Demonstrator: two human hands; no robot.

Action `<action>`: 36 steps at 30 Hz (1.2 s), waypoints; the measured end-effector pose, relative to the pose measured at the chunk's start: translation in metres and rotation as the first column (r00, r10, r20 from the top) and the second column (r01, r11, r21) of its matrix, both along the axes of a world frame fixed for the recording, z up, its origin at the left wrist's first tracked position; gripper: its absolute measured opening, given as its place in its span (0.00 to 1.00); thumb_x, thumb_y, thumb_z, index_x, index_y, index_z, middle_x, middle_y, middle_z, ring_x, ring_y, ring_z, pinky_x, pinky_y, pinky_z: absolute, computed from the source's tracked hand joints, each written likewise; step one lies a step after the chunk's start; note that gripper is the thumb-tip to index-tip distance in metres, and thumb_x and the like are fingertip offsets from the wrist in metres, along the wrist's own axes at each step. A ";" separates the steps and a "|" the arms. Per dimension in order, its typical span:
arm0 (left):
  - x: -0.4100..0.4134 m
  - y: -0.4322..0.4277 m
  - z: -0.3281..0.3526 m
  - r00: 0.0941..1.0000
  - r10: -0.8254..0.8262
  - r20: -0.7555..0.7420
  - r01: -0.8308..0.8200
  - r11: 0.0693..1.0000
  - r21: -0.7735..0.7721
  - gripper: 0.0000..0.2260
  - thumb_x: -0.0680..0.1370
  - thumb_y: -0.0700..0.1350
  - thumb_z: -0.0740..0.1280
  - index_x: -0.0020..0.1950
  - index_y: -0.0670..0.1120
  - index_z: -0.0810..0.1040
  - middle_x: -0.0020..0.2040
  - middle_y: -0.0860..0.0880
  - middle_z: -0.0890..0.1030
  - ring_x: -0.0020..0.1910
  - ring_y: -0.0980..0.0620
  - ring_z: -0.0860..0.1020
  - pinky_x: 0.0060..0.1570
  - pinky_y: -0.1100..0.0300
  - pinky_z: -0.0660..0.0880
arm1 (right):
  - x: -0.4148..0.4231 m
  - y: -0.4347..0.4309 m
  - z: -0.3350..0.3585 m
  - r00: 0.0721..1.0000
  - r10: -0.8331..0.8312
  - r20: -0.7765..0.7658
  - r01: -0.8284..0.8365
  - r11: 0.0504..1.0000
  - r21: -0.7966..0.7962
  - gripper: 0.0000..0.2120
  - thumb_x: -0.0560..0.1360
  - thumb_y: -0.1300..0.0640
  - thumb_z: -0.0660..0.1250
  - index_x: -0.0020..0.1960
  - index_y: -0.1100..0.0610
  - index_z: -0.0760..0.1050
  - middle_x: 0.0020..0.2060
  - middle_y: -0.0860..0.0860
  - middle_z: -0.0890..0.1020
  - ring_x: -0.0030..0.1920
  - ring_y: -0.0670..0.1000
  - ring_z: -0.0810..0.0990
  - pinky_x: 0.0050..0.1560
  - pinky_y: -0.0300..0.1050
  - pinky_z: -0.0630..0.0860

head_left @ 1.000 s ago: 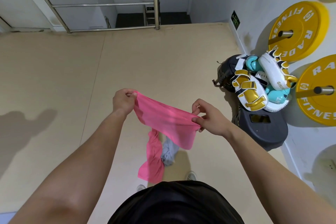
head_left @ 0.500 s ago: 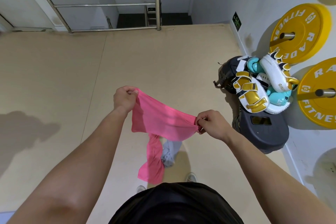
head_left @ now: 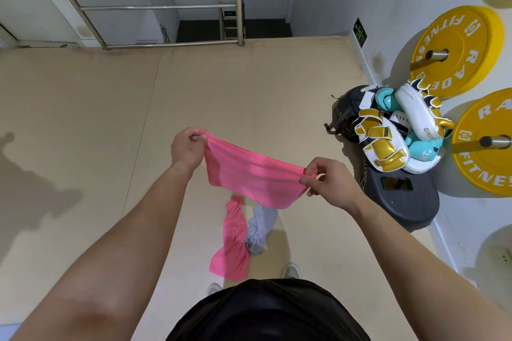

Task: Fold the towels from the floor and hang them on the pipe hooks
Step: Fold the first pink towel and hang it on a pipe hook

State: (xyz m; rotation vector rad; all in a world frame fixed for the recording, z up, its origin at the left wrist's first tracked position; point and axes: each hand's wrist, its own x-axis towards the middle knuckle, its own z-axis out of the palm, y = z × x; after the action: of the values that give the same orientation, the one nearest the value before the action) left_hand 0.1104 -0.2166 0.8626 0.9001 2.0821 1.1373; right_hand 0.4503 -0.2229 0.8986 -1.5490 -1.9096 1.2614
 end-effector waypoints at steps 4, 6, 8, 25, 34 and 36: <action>0.002 -0.002 0.000 0.999 -0.023 0.022 0.022 0.999 0.030 0.07 0.77 0.37 0.66 0.47 0.47 0.82 0.38 0.55 0.79 0.40 0.57 0.77 0.48 0.63 0.72 | 0.007 0.010 0.006 0.997 0.033 0.069 -0.035 0.999 0.034 0.08 0.76 0.61 0.71 0.50 0.53 0.73 0.35 0.51 0.84 0.26 0.53 0.82 0.33 0.45 0.75; 0.002 -0.003 0.001 0.999 -0.036 0.035 0.034 0.998 0.052 0.07 0.77 0.37 0.66 0.47 0.48 0.81 0.38 0.54 0.79 0.40 0.56 0.77 0.48 0.62 0.72 | 0.010 0.016 0.006 0.989 0.081 0.125 -0.090 0.994 0.063 0.07 0.76 0.60 0.69 0.51 0.50 0.76 0.35 0.49 0.84 0.30 0.50 0.83 0.38 0.47 0.79; 0.003 -0.003 0.003 0.998 -0.049 0.032 0.047 0.996 0.071 0.07 0.77 0.37 0.66 0.46 0.48 0.81 0.39 0.54 0.80 0.41 0.55 0.77 0.48 0.62 0.72 | 0.013 0.023 0.007 0.973 0.095 0.211 -0.127 0.981 0.143 0.05 0.77 0.59 0.68 0.46 0.49 0.78 0.36 0.46 0.84 0.36 0.49 0.83 0.43 0.52 0.80; 0.027 -0.010 0.007 0.996 0.071 -0.054 -0.069 0.997 0.038 0.06 0.81 0.41 0.59 0.53 0.43 0.76 0.48 0.49 0.78 0.46 0.50 0.75 0.44 0.65 0.66 | 0.006 0.045 0.013 0.961 -0.126 0.245 0.058 0.962 0.268 0.13 0.79 0.49 0.64 0.44 0.58 0.77 0.33 0.52 0.82 0.36 0.52 0.79 0.37 0.47 0.74; 0.034 -0.014 0.005 0.990 0.041 -0.134 -0.032 0.997 0.073 0.07 0.82 0.43 0.61 0.55 0.43 0.76 0.48 0.50 0.79 0.47 0.50 0.75 0.46 0.63 0.66 | 0.004 0.029 0.002 0.943 -0.332 -0.038 0.332 0.919 0.211 0.19 0.79 0.47 0.65 0.37 0.60 0.74 0.33 0.51 0.74 0.34 0.48 0.70 0.35 0.45 0.65; 0.041 -0.017 0.001 0.992 0.032 -0.124 -0.024 0.998 0.063 0.07 0.81 0.44 0.64 0.55 0.43 0.77 0.47 0.50 0.79 0.46 0.51 0.76 0.45 0.66 0.66 | 0.000 0.024 -0.002 0.934 -0.353 -0.052 0.356 0.916 0.184 0.19 0.78 0.48 0.68 0.35 0.60 0.73 0.29 0.50 0.73 0.31 0.47 0.68 0.32 0.42 0.62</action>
State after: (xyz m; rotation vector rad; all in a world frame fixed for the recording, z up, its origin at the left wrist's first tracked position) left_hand 0.1515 -0.2336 0.8640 0.9972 2.1762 1.1925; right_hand 0.4500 -0.1987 0.8966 -1.6781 -1.5890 0.9040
